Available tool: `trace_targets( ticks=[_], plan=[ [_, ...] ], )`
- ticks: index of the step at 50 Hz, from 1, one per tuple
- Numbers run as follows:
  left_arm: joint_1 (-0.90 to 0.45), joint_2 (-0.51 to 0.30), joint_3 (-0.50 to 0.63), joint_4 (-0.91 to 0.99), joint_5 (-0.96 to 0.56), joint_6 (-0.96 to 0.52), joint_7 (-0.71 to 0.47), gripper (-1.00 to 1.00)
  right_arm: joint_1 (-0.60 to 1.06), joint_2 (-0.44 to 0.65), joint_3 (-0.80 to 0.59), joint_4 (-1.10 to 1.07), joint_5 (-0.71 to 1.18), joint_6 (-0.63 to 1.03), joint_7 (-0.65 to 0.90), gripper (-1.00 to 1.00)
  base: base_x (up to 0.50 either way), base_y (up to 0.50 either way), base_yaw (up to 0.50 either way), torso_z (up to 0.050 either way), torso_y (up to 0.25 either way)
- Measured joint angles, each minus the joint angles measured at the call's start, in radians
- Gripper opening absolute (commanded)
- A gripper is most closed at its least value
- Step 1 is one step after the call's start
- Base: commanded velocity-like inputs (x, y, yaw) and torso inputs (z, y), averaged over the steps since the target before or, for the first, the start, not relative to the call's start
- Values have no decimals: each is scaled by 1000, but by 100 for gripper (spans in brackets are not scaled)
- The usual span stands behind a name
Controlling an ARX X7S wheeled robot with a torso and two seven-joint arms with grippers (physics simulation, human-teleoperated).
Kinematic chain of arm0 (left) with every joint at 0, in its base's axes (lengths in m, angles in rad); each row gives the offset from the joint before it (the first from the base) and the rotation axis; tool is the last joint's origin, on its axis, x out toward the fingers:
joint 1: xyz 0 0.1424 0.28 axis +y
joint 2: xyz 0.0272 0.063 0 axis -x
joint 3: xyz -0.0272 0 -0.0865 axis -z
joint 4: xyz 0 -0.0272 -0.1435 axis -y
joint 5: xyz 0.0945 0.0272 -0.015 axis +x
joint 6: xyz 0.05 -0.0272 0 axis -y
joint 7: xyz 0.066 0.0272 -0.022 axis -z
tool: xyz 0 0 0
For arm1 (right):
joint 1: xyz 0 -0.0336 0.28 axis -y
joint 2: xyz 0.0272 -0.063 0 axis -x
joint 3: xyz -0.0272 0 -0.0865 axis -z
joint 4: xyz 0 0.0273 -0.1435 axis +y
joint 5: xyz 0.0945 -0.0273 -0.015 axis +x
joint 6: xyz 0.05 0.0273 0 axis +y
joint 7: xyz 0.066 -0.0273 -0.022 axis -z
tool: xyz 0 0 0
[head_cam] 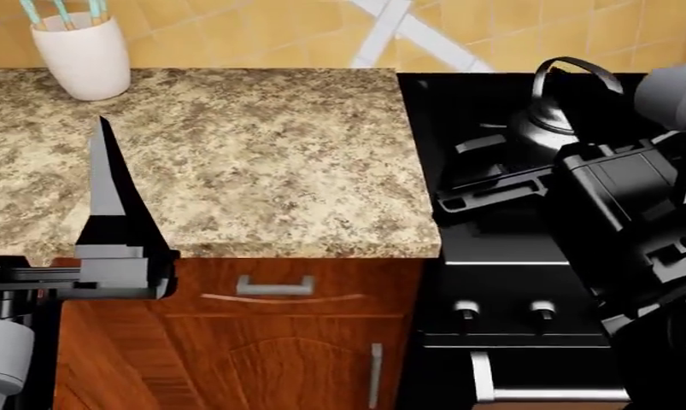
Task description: Pick the kettle from the counter and place it on a stove burner. Then turn the burner on.
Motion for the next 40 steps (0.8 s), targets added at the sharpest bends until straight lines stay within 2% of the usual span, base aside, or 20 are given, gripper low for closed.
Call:
trace_targets(
  ticks=[4, 11, 18, 40],
  plan=[
    [-2, 0, 2, 1, 0, -2, -1, 100, -7, 1, 2, -2, -3, -5, -6, 100, 140, 500, 0, 0, 0],
    [-10, 2, 8, 4, 3, -13, -4, 100, -30, 4, 7, -13, -19, -17, -18, 100, 0, 0, 0, 0, 0],
    [-21, 8, 21, 10, 12, -31, -6, 100, -102, 5, 9, -48, -130, -46, -45, 100, 0, 0, 0, 0, 0],
    [-72, 34, 80, 28, 106, -89, -29, 100, -438, -15, -52, -78, -689, -263, -103, 100, 0, 0, 0, -50, 6]
  ],
)
